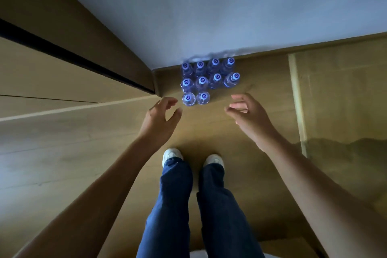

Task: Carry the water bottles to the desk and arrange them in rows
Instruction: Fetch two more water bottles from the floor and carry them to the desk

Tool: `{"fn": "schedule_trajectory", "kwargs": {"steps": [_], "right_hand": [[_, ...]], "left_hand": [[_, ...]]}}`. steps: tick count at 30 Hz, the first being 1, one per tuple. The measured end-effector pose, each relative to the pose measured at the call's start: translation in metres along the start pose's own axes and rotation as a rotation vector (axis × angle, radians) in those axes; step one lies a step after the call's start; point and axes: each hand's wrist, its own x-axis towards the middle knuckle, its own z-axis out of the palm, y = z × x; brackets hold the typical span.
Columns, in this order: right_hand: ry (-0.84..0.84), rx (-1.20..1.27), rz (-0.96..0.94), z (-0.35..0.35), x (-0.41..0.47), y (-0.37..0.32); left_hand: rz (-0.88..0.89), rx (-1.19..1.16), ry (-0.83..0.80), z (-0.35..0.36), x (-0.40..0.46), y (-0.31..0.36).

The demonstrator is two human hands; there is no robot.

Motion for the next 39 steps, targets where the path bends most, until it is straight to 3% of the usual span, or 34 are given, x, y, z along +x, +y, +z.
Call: {"fn": "schedule_trajectory", "kwargs": {"steps": [13,19,23,28,35,39], "right_hand": [[-0.057,-0.109,-0.119,0.123,0.196,0.165],[-0.058,-0.093,-0.335,0.158,0.278,0.219],[0.058,-0.079,-0.494,0.179,0.315,0.244],[0.07,-0.112,-0.589,0.185,0.333,0.251],[0.057,0.036,-0.512,0.178,0.324,0.25],[0.016,0.119,-0.477,0.171,0.313,0.244]], "left_hand": [[0.044,0.125,-0.026,0.13,0.144,-0.19],[0.245,0.143,-0.031,0.185,0.204,-0.246],[0.361,0.044,-0.004,0.215,0.228,-0.264],[0.357,-0.078,0.083,0.237,0.243,-0.274],[0.297,-0.127,0.045,0.227,0.246,-0.267],[0.352,-0.164,-0.016,0.212,0.234,-0.253]]}}
